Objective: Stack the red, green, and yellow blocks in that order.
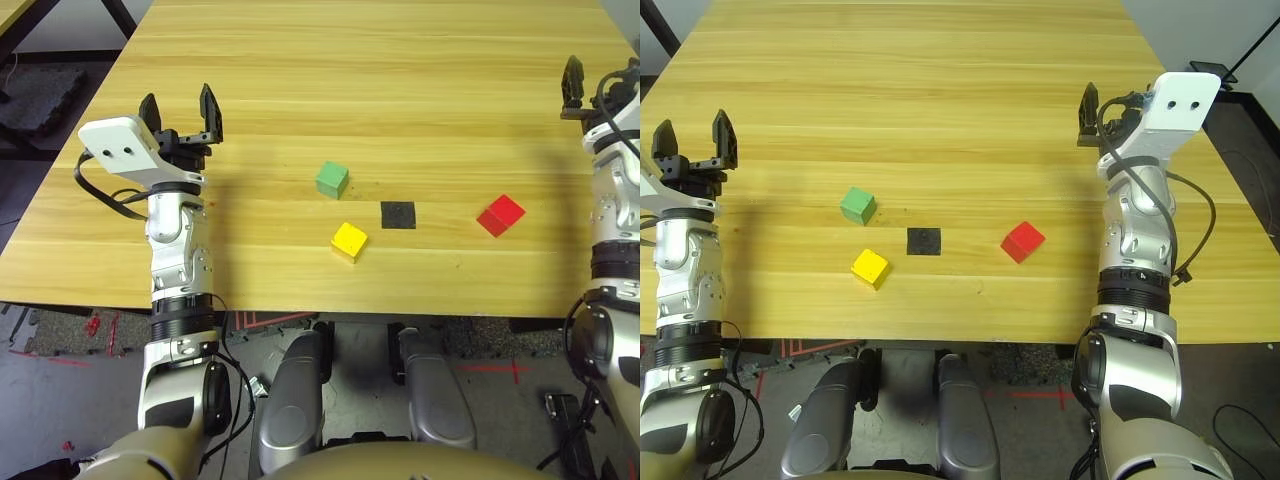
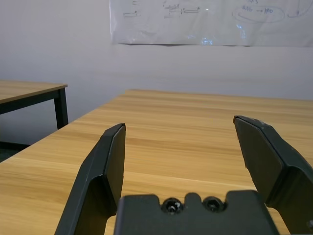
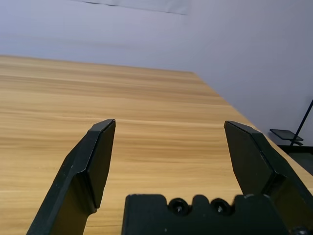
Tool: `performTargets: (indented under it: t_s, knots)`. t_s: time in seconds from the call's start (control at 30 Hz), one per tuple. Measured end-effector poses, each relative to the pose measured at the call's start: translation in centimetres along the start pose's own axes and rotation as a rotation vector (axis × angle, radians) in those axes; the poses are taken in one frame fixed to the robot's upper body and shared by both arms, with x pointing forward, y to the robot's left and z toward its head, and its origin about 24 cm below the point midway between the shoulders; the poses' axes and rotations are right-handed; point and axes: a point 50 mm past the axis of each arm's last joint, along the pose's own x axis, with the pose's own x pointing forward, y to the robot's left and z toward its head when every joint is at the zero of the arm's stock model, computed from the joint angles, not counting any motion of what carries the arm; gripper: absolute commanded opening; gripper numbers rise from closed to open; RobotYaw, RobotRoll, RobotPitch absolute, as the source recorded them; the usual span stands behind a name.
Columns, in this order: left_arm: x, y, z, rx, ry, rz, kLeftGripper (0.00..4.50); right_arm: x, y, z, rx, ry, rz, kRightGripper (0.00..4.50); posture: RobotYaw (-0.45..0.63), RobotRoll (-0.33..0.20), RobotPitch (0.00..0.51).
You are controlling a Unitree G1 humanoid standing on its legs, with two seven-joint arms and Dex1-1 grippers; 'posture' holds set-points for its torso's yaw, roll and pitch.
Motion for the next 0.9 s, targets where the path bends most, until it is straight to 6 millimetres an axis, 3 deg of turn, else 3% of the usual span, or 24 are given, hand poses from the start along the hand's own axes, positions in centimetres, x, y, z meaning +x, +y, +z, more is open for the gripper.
performTargets:
  t_s: [0.2, 0.47, 0.63, 0.8, 0.9]
  knots:
    - [-0.9, 0.2, 0.1, 0.014, 0.006, 0.012, 4.49, 0.0, 0.2, -0.8, -0.003, 0.036, 0.019, 4.50, 0.32, -0.036, 0.298]
    - [-1.1, 0.9, 0.8, 0.022, 0.029, -0.010, 4.49, 0.5, 1.4, 0.0, -0.010, 0.029, 0.098, 4.50, 0.32, -0.040, 0.275]
    - [-1.4, -1.4, 1.3, -0.053, 0.092, -0.254, 4.49, 0.0, 2.2, 0.8, -0.009, 0.012, 0.136, 4.50, 0.32, -0.021, 0.298]
    - [-2.9, -3.9, 1.9, -0.133, 0.223, -0.521, 4.49, -1.9, 2.7, -1.0, 0.038, 0.135, 0.164, 4.50, 0.32, -0.017, 0.311]
    - [-3.6, -5.3, 2.8, -0.148, 0.255, -0.685, 4.49, -3.3, 3.1, -0.7, 0.069, 0.192, 0.230, 4.50, 0.30, -0.010, 0.312]
